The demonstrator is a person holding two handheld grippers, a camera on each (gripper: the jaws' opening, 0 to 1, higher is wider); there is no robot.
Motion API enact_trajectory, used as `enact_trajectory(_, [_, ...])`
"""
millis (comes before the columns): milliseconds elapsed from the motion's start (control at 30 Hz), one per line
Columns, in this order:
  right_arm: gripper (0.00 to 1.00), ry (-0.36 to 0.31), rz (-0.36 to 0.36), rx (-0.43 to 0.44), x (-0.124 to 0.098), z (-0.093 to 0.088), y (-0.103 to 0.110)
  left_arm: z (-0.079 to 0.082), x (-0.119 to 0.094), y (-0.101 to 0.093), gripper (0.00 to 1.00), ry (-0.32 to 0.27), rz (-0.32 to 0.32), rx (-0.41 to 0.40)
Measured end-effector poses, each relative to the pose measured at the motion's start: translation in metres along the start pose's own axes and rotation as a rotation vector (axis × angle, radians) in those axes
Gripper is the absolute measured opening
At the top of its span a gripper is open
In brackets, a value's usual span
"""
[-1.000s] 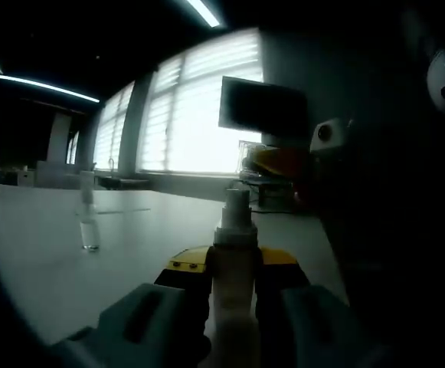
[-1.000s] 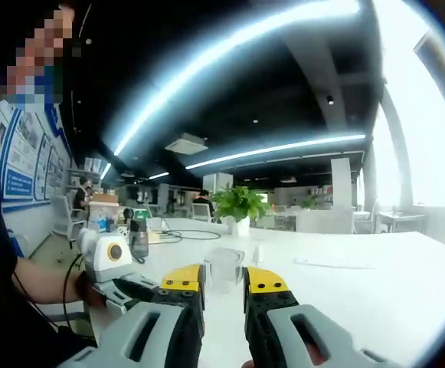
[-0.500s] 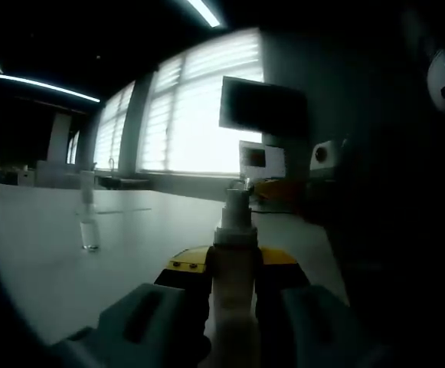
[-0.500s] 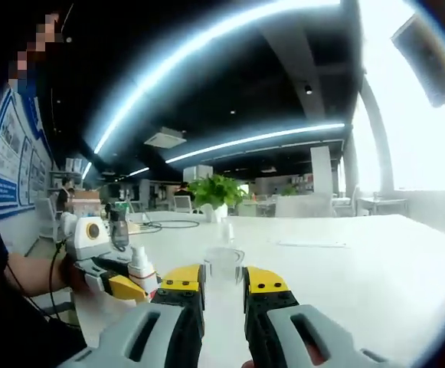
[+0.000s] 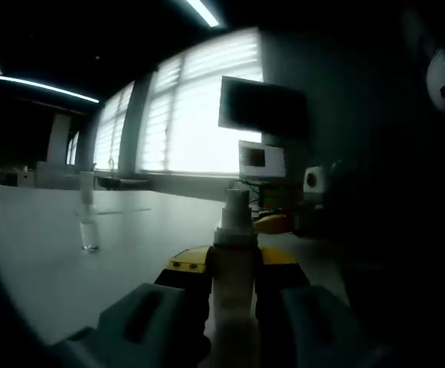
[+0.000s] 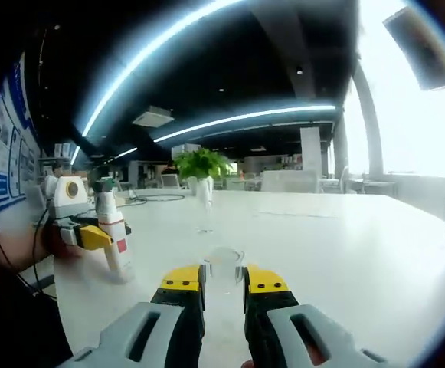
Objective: Clamp pump bottle remove cover press pump head put on cover
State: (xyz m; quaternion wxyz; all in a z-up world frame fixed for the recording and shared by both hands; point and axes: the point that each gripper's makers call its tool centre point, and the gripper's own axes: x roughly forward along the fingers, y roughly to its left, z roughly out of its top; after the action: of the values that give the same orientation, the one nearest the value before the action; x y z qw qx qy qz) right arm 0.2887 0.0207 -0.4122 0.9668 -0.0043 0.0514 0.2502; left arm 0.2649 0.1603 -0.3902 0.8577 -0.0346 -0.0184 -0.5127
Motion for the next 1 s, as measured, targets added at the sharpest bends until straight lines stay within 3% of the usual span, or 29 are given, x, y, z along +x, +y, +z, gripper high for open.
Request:
enact_trajectory(233, [0.15,0.017,-0.008,0.004,0.001,-0.006,-0.002,0.000,0.000,0.000,0.13,0.000,0.000,0.000])
enact_trajectory(733, [0.15,0.124,-0.027,-0.099,0.006,-0.027,0.003,0.000,-0.001,0.002,0.13,0.000,0.000,0.003])
enact_trajectory(1000, [0.15,0.139,-0.028,-0.110,0.006,-0.031,0.000,0.000,-0.001,0.002,0.13,0.000,0.000,0.003])
